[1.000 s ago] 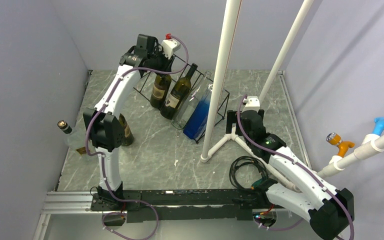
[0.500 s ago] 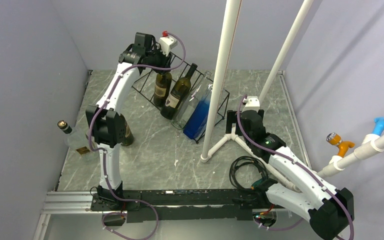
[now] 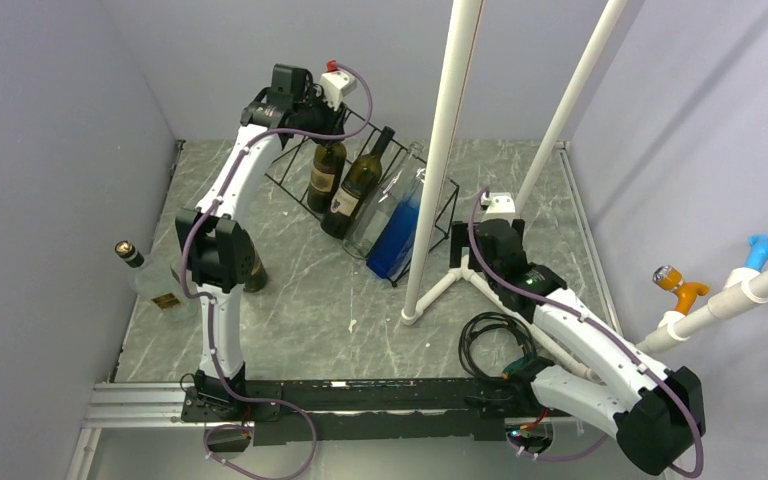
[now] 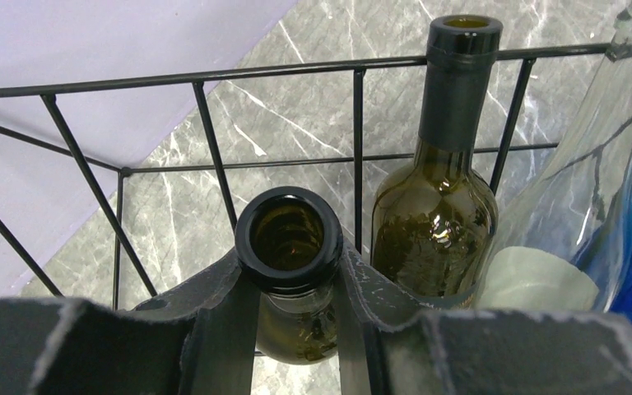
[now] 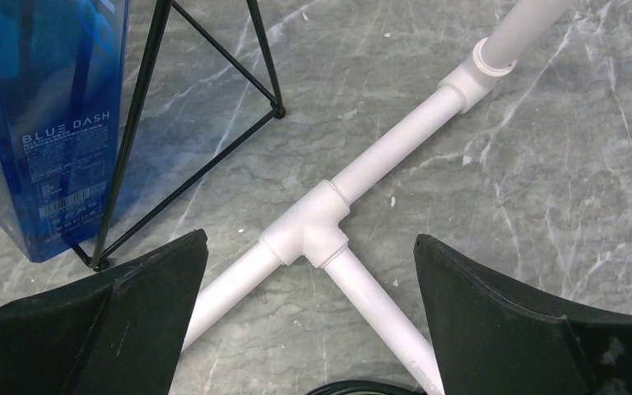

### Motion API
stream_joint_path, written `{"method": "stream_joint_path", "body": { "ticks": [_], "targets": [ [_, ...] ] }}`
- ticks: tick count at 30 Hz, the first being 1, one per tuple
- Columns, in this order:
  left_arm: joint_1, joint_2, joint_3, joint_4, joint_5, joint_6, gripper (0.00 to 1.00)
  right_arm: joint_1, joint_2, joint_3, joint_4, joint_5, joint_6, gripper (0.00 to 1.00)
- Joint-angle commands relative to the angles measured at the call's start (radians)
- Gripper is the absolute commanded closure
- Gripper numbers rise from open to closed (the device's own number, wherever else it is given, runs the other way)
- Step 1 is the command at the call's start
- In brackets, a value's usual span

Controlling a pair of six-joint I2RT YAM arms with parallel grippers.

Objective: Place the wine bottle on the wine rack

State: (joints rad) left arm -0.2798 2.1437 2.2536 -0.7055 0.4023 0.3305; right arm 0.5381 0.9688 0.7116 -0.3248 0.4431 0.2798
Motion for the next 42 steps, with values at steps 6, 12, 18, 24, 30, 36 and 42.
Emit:
{"method": "stream_joint_path", "body": {
  "ticks": [6,12,18,24,30,36,42],
  "targets": [
    [0.001,0.001,-0.096,0.207,0.004,-0.058,0.88,-0.001,0.049,0.023,0.072,0.002,-0.007,0.00],
    [0.001,0.042,-0.075,0.255,0.017,-0.094,0.92,-0.001,0.065,0.019,0.082,-0.002,-0.008,0.00],
    [0.001,0.061,-0.070,0.299,0.001,-0.084,1.00,-0.001,0.080,0.013,0.092,-0.004,-0.011,0.00],
    [0.001,0.094,-0.048,0.315,0.030,-0.088,1.00,-0.002,0.111,0.012,0.105,-0.012,-0.012,0.00],
    [0.001,0.140,0.004,0.300,0.035,-0.084,1.00,-0.003,0.127,0.014,0.112,-0.009,-0.018,0.00],
    [0.001,0.157,-0.004,0.293,0.026,-0.068,1.00,-0.003,0.127,0.007,0.123,-0.017,-0.009,0.00],
    [0.001,0.137,-0.043,0.300,0.022,-0.042,1.00,-0.003,0.134,0.008,0.138,-0.014,-0.014,0.00]
  ]
}}
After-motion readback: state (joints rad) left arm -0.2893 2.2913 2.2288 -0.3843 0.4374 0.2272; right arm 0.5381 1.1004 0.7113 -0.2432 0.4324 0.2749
